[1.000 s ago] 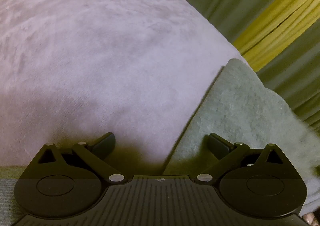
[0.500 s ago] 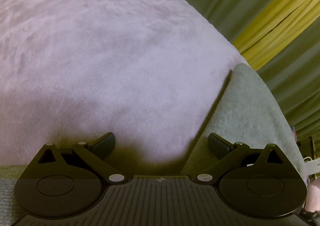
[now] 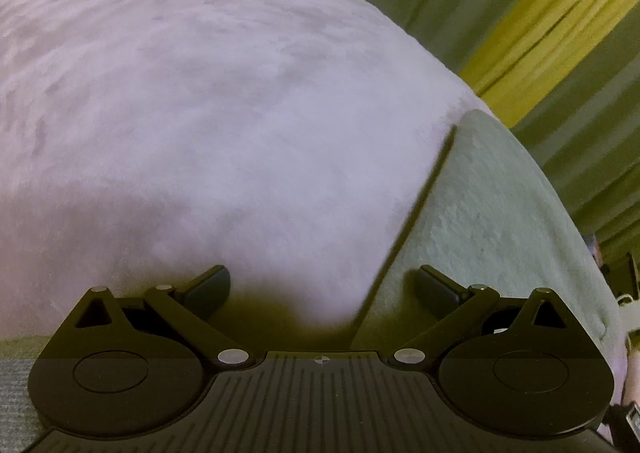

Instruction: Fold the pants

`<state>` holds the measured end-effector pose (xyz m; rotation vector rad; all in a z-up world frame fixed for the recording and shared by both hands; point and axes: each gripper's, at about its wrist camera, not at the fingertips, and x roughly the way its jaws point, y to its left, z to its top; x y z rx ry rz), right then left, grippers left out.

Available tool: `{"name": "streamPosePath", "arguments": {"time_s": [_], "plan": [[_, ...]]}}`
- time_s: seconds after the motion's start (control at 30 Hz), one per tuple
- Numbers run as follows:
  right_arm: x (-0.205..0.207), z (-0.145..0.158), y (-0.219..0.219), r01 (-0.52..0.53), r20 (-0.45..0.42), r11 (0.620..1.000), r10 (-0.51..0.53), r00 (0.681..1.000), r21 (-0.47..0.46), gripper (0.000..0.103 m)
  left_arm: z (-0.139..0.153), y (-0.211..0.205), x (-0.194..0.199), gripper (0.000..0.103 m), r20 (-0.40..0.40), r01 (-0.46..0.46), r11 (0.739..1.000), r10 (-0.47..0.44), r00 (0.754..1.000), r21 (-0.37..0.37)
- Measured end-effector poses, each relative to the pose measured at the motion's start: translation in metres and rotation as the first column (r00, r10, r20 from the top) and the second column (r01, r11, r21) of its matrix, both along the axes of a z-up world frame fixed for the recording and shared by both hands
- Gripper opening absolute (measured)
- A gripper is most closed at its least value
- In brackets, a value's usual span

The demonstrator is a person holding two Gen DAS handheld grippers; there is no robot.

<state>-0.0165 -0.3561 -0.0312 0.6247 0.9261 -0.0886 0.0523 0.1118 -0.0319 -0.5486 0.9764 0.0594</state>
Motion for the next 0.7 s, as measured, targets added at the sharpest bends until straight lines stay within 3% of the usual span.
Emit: {"name": "streamPosePath", "arguments": {"time_s": [0.2,0.33,0.7], "plan": [[0.001,-0.015,-0.014,-0.035,0.015,0.997,0.034,0.999,0.074,0.099,0.001,-0.01,0.001,0.102,0.01,0.076,0.997,-0.076,0.997,0.006],[-0.003,-0.017,-0.016,-0.041,0.035,0.995,0.038,0.999,0.089,0.099,0.002,-0.022,0.003,0.102,-0.002,0.13,0.99,-0.13,0.991,0.057],[-0.002,-0.025,-0.02,-0.054,0.066,0.991,0.046,0.997,0.124,0.099,0.002,-0.033,0.007,0.103,-0.043,0.165,0.977,-0.161,0.986,0.133]]}}
